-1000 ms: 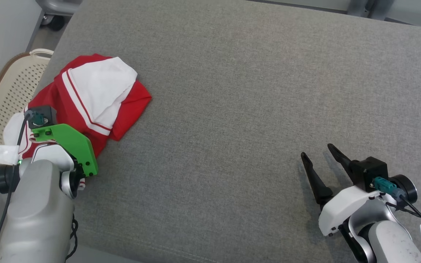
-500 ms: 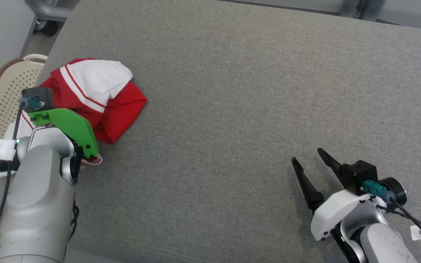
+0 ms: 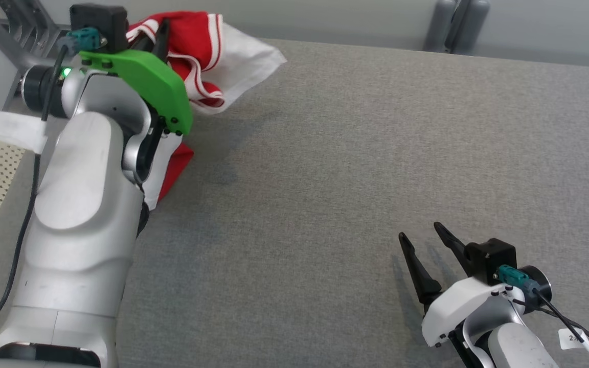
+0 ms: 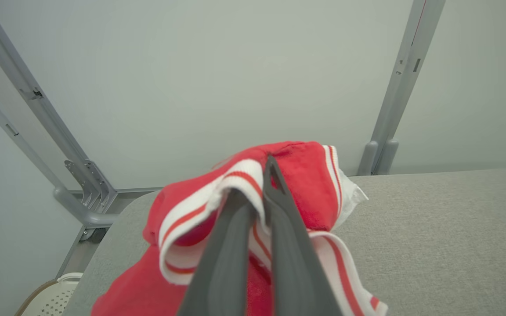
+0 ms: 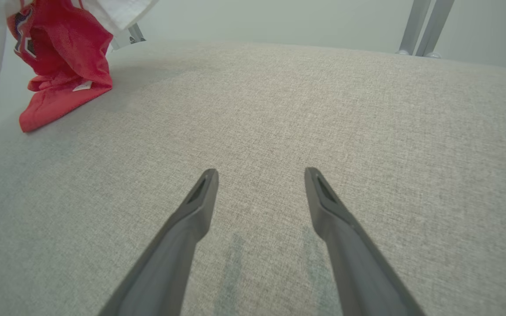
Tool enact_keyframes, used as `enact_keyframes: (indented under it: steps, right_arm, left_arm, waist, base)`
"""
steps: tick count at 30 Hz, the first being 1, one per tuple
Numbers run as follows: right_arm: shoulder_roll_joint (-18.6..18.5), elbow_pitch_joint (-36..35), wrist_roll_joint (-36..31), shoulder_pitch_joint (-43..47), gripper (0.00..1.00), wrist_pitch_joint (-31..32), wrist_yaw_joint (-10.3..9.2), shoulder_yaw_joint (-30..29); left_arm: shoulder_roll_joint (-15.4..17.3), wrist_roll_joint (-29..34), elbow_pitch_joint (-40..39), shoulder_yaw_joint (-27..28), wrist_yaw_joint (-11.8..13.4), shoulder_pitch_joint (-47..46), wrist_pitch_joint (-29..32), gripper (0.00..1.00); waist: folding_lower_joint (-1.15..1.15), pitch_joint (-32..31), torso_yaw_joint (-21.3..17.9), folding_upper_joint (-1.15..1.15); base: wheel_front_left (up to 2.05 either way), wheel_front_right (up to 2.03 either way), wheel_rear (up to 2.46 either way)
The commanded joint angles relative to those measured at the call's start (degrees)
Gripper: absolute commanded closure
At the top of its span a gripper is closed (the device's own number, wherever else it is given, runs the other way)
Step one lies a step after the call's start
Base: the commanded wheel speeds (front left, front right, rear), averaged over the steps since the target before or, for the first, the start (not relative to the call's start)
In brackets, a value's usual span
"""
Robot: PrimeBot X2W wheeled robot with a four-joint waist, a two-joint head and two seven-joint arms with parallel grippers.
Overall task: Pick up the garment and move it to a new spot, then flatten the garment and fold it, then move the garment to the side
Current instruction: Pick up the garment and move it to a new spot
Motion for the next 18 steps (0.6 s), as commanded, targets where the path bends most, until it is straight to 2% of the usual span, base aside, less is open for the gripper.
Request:
enact_keyframes:
  steps: [1, 9, 13, 18]
  right_arm:
    - [0.3, 0.58, 0.22, 0.6, 0.0, -0.66, -0.05, 0.1]
    - [1.49, 1.82, 0.04, -0.58, 0.0, -2.22, -0.05, 0.1]
    - [1.74, 2.28, 0.26, -1.57, 0.0, -2.92, -0.05, 0.5]
    - [2.0, 3.64, 0.86, -2.78, 0.0, -4.09, -0.05, 1.75]
  left_arm:
    - [-0.74, -0.36, -1.83, -0.89, -0.51, -1.47, 0.13, 1.0]
    - [-2.96, -4.35, -11.62, -7.06, -1.88, -5.29, -0.07, 1.0]
    - [-3.14, -6.45, -15.37, -10.25, -0.64, -7.77, -3.53, 1.0]
    - [-3.14, -8.02, -18.58, -15.16, 2.67, -11.97, -9.26, 1.0]
  waist:
    - [0.0, -2.13, -3.3, 0.0]
    - [0.0, -1.86, -10.09, 0.0]
    - [0.0, -0.62, -14.29, 0.0]
    - [0.0, 1.02, -19.96, 0.0]
  base:
    - [0.0, 0.0, 0.0]
    - [0.0, 0.0, 0.0]
    - [0.0, 0.0, 0.0]
    - [0.0, 0.0, 0.0]
